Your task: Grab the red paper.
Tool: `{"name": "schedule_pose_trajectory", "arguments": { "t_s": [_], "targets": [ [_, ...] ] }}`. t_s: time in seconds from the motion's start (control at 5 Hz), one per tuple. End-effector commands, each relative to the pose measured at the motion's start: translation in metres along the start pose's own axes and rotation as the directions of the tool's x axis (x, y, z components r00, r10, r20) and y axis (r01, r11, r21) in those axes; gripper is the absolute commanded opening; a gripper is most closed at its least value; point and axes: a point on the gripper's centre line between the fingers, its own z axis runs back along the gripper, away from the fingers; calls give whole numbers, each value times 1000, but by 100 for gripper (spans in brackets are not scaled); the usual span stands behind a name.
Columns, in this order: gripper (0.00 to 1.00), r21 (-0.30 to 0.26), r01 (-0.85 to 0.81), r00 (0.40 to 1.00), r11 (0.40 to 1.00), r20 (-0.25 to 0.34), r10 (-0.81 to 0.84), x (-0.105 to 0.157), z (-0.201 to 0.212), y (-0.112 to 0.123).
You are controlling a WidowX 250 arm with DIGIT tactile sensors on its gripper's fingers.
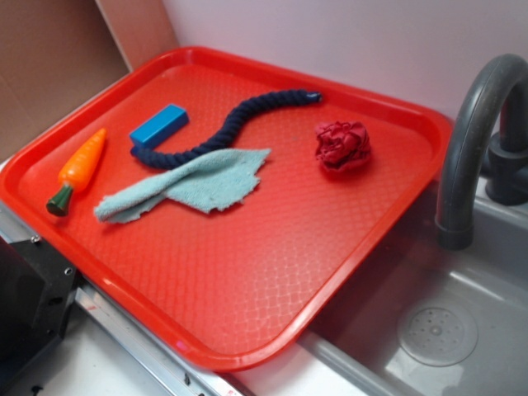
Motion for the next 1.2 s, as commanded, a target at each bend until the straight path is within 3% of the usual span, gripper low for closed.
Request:
{"name": "schedule_pose_trajectory", "arguments": {
  "t_s": [0.0,0.2,0.4,0.6,0.8,1.0],
  "targets": [
    [100,0,0,1000,1000,0,0,0,0,0],
    [100,23,-243,967,970,80,241,26,-12,-3],
    [100,76,-465,878,882,173,447,58,-24,-7],
    [100,9,-440,866,898,267,422,89,-43,-16],
    [100,10,-408,879,913,272,390,122,-70,-40],
    [100,-25,-335,906,942,267,329,146,-98,-68]
  ]
}}
